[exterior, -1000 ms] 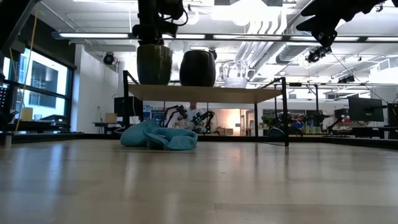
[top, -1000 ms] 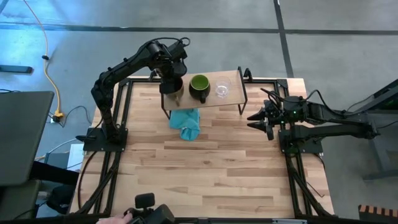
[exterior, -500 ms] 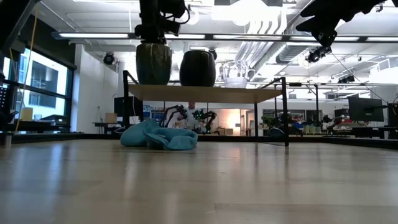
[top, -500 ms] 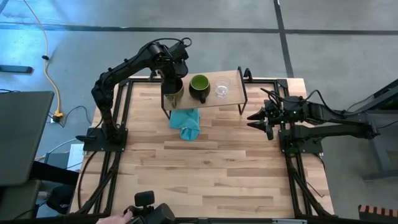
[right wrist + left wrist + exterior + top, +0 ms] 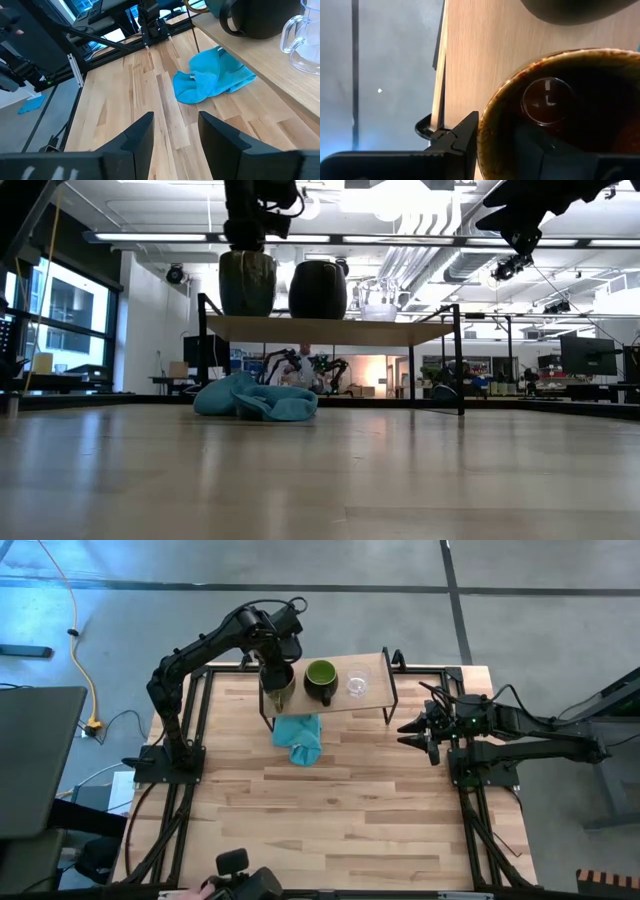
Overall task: Stack small to large cups/mugs on shelf
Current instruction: Put the green mug on the shelf
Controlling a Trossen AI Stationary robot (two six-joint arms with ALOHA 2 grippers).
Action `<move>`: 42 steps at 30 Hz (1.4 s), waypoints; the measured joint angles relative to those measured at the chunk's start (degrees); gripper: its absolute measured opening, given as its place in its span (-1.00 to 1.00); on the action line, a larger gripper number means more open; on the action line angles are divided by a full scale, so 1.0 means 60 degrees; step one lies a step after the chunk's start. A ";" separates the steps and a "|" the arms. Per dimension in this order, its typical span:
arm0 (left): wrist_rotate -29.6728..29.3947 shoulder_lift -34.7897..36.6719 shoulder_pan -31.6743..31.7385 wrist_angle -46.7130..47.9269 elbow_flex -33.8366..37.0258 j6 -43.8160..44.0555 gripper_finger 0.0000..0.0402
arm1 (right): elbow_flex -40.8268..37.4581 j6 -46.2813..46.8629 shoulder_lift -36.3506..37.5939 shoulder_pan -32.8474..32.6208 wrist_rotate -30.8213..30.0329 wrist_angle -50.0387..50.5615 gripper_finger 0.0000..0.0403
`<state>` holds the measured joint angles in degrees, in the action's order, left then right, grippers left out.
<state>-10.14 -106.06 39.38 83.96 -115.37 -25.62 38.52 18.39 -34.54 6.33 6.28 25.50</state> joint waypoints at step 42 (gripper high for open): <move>-0.0133 -0.0423 0.0251 0.0187 0.0004 0.2320 -0.55 | 0.0000 0.0114 -0.0004 0.0000 0.0171 0.0076 -0.28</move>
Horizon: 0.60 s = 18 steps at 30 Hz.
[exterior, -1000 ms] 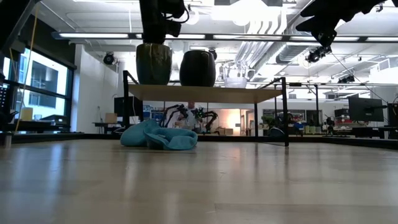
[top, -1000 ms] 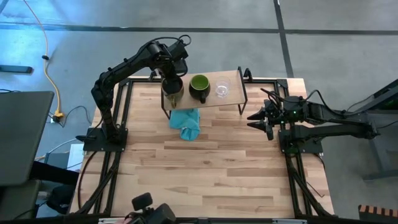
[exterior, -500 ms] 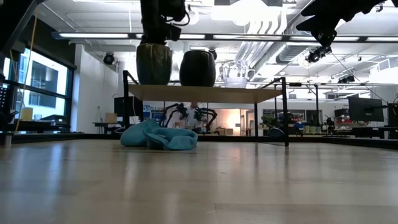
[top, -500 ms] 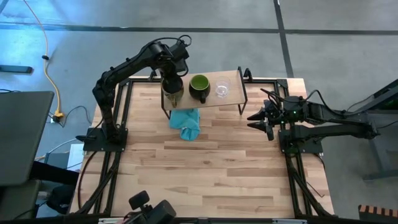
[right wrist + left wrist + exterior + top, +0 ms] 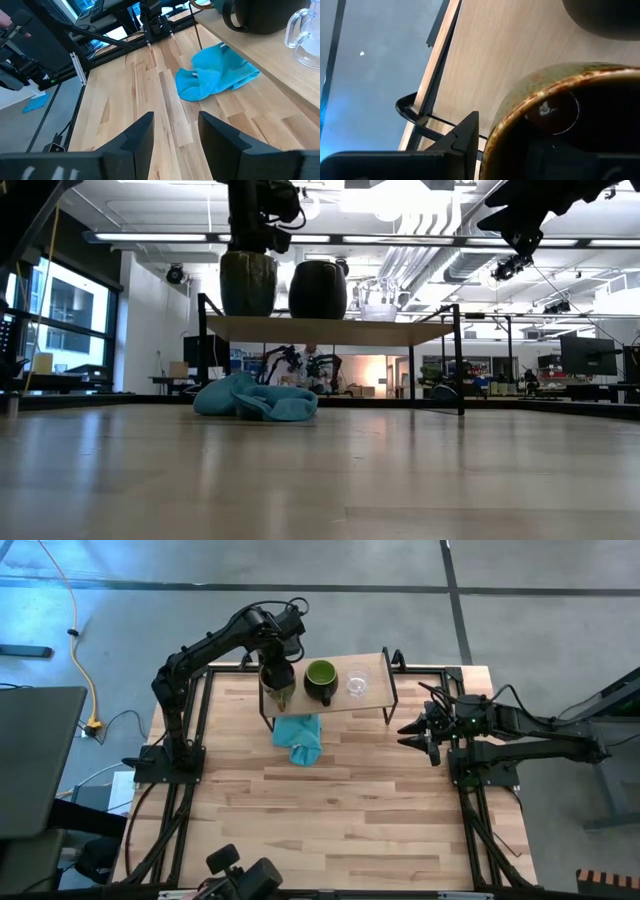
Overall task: Stack small to large cups/mugs on shelf
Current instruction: Put the green mug on the shelf
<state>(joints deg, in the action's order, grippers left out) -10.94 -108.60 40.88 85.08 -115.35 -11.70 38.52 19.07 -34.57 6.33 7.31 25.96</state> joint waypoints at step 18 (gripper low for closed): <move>0.0569 0.0000 0.0004 0.0009 -0.0558 0.0026 -0.55 | 0.0000 -0.0186 0.0000 0.0000 -0.0010 -0.0004 -0.28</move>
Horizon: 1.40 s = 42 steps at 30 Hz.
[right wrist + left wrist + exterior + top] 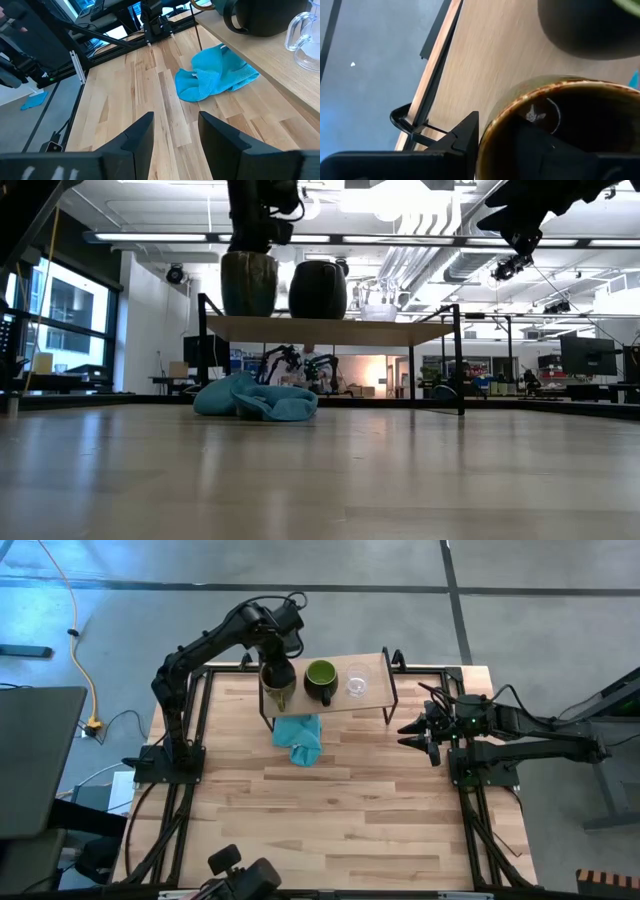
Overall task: Stack small to large cups/mugs on shelf
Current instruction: Put the green mug on the shelf
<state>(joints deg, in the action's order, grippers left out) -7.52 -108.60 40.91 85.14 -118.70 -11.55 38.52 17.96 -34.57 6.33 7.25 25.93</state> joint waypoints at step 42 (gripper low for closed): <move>-0.0107 0.0011 0.0000 0.0551 -0.0353 -0.0040 -0.55 | -0.0002 0.0029 0.0000 0.0001 -0.0005 -0.0011 -0.28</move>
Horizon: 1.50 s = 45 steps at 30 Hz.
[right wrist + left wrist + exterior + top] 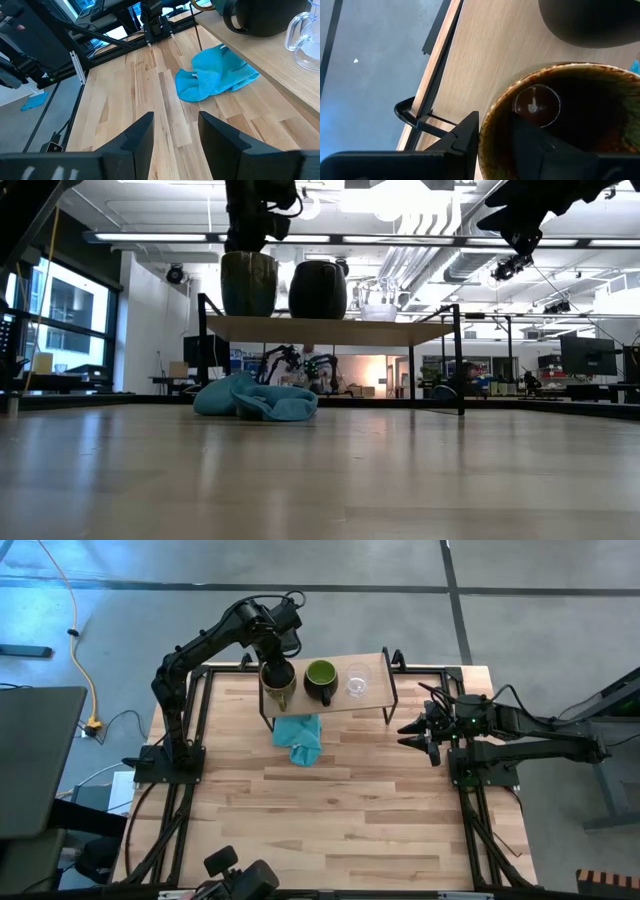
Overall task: Stack small to large cups/mugs on shelf
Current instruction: Put the green mug on the shelf
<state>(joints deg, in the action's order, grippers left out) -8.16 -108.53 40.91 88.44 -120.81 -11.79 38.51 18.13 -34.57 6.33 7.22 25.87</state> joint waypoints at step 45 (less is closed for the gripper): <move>0.0131 0.0000 -0.0007 0.0022 0.0000 -0.0498 -0.55 | 0.0002 0.0004 0.0000 -0.0001 -0.0004 -0.0007 -0.28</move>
<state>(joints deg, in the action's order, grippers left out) -7.38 -108.53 40.86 88.58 -120.81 -14.78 38.52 18.15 -34.57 6.33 7.20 25.82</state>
